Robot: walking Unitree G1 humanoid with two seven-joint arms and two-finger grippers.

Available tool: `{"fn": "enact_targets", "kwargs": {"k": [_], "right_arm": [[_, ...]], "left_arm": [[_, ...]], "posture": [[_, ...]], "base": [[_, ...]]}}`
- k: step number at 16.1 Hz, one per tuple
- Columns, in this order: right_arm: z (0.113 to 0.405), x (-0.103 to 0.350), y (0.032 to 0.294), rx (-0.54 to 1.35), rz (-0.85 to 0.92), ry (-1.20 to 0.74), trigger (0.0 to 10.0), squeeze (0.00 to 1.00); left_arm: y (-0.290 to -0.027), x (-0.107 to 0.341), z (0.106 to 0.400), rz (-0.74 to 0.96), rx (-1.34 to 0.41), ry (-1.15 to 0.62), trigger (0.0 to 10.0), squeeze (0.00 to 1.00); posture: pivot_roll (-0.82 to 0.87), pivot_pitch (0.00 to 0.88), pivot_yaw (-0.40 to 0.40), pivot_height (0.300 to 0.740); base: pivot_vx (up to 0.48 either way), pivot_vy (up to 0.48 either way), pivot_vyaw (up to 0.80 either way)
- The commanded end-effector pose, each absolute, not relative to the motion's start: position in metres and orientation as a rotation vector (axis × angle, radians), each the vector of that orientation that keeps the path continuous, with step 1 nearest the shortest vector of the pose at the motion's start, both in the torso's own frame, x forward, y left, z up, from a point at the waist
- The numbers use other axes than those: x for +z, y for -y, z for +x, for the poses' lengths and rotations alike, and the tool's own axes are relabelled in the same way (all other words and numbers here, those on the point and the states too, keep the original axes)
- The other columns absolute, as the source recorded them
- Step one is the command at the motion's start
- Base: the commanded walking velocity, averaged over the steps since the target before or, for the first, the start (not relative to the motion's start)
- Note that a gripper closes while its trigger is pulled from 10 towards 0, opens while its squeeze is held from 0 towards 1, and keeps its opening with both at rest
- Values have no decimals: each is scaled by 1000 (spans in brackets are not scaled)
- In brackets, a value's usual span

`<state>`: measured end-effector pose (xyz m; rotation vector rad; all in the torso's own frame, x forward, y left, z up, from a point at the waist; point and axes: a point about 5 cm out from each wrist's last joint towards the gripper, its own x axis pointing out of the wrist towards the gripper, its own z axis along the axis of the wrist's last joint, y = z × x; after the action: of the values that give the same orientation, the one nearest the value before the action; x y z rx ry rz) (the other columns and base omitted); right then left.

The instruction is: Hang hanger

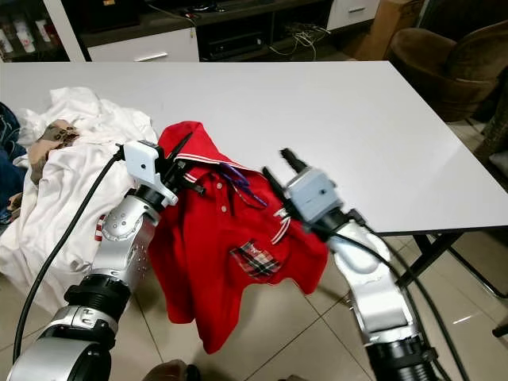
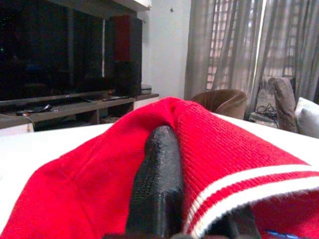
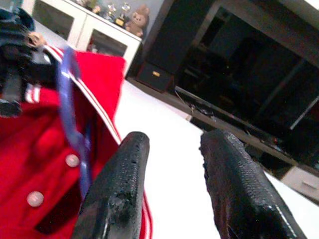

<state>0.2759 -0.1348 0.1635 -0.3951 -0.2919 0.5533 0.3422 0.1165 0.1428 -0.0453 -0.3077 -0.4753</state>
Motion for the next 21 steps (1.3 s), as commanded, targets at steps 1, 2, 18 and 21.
{"fn": "enact_targets", "kwargs": {"k": [1,2,18,21], "right_arm": [[274,162,142,527,-416,279,10000,0],[275,162,146,514,-420,276,10000,0],[266,170,183,406,-378,253,10000,0],[264,171,198,362,-377,237,10000,0]], "left_arm": [[-116,143,345,-49,-476,299,0,0],[-116,143,345,-49,-476,299,0,0],[-115,141,344,-44,-486,286,0,0],[-114,140,343,-49,-489,283,0,0]], "posture": [[16,0,20,740],[16,0,20,740],[-1,25,30,740],[-9,31,27,740]], "base": [[0,0,0],[0,0,0],[0,0,150],[0,0,0]]}}
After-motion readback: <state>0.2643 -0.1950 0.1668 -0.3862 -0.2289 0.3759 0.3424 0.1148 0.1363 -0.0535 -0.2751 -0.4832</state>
